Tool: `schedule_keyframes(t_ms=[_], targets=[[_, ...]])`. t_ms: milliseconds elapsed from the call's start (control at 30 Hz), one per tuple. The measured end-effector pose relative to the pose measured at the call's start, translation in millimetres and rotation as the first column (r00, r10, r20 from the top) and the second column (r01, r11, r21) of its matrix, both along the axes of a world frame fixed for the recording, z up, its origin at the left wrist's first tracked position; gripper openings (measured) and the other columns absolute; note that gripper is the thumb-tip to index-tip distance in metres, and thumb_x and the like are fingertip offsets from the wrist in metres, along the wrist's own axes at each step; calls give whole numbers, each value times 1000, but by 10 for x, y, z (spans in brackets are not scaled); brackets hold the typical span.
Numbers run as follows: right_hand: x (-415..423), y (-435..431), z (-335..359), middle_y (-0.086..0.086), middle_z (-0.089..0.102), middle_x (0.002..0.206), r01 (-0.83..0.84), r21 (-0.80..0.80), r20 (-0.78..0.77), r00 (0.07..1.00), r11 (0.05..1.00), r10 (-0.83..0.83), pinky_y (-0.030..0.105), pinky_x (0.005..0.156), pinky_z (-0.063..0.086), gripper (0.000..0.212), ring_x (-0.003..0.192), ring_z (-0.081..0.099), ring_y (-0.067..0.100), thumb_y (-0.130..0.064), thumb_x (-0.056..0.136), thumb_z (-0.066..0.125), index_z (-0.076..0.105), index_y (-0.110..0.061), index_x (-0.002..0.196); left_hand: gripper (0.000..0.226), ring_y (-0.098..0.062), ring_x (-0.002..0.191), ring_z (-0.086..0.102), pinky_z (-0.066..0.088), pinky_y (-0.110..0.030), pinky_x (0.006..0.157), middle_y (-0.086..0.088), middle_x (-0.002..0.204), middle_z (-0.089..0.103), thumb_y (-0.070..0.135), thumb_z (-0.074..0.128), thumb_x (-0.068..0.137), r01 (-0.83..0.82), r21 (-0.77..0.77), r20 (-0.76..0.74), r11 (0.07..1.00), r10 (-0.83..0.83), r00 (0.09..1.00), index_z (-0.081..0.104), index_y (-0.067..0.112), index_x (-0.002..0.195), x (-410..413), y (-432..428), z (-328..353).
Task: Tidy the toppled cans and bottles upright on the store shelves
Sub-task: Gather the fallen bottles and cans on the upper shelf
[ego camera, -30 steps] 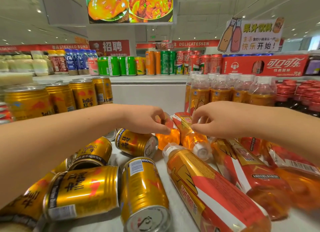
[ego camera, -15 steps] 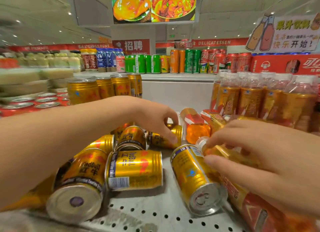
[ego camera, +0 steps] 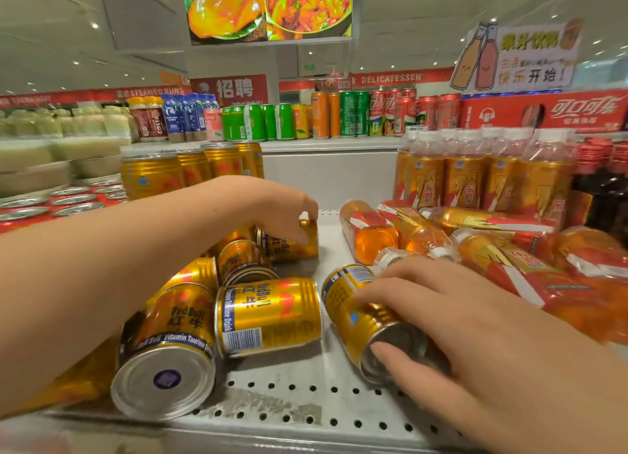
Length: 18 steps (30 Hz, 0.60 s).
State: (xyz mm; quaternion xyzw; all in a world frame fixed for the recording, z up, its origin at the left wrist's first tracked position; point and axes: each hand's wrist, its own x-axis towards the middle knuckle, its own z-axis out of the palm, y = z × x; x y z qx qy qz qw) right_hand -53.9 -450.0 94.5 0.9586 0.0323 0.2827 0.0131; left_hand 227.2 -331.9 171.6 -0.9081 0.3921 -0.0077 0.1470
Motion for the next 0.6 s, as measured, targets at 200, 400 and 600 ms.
schedule_keyframes(t_ms=[200,400,600], targets=[[-5,237,209,-25,45,119,-1,89,-212,977,996,20,24,73,54,47,109,45,0,-61,85,28,49,-47,124,61,-23,100,50,47,-35,85,-3,136,59,58,56,95,19,-25,36,1000,-18,999,41,30,148,-43,7,-35],[41,284,188,-28,35,125,-134,105,-149,978,985,149,25,90,47,40,120,36,-2,-60,93,31,38,-49,131,58,-27,103,56,43,-32,79,-6,127,63,64,49,95,43,-63,139,997,-34,990,55,24,136,-36,14,-98],[23,297,62,-25,38,131,-200,203,9,979,959,202,26,89,51,42,120,45,-2,-44,97,46,42,-43,138,56,-22,97,51,46,-33,81,-3,127,62,60,51,95,46,-88,120,995,-35,992,51,26,140,-60,88,-154]])
